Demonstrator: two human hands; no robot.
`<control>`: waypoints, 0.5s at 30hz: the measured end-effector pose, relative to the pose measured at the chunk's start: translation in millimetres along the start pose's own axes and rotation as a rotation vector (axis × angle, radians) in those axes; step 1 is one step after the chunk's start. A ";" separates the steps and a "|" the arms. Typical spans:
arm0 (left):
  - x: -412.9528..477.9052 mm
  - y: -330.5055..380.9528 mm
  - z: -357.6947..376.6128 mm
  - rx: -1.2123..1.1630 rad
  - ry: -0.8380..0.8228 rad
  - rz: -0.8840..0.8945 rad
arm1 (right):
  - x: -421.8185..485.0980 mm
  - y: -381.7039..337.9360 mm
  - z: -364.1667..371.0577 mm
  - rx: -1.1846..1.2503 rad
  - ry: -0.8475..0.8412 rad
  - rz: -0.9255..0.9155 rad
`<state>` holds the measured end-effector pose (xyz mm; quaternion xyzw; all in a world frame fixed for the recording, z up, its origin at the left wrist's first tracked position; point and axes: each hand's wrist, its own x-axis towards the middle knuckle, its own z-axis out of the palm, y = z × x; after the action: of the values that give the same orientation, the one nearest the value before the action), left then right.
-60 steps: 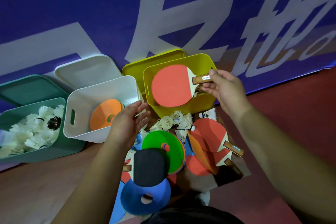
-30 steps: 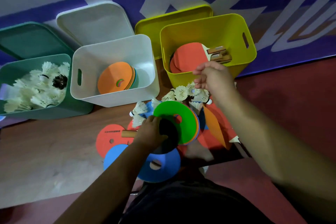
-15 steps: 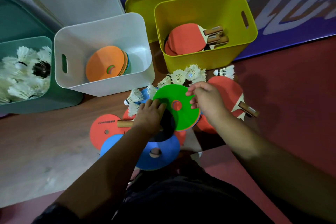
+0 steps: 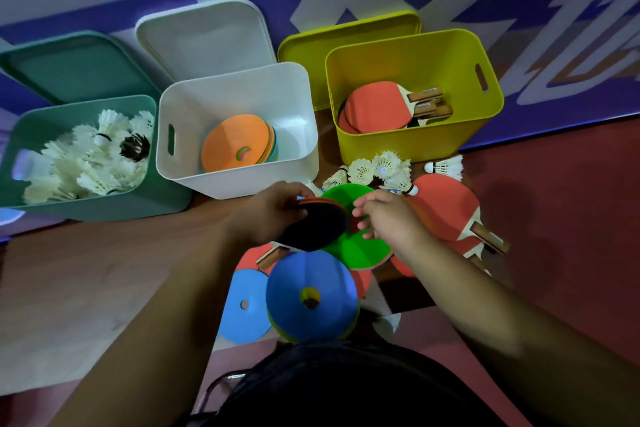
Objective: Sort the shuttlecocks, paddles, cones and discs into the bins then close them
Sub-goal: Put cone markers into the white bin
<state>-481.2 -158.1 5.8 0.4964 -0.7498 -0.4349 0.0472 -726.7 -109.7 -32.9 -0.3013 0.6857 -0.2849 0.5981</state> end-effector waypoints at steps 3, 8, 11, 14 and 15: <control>-4.6 12.9 -23.3 -0.284 0.129 -0.009 | 0.9 -5.9 3.5 -0.035 0.003 -0.041; -1.8 39.1 -48.9 -0.715 0.359 -0.036 | -3.5 -26.2 4.1 0.004 -0.064 -0.056; 7.3 54.5 -55.2 -1.058 0.411 -0.079 | -15.8 -45.3 -2.7 -0.127 -0.089 -0.144; 20.0 65.3 -58.8 -1.344 0.426 -0.110 | -26.5 -65.3 -15.1 -0.069 -0.162 -0.203; 24.2 67.3 -58.5 -1.405 0.418 -0.117 | -27.0 -71.6 -21.9 -0.056 -0.159 -0.220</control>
<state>-511.3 -203.8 80.3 0.4607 -0.2419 -0.7110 0.4729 -740.4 -135.6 41.1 -0.4131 0.6066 -0.3047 0.6071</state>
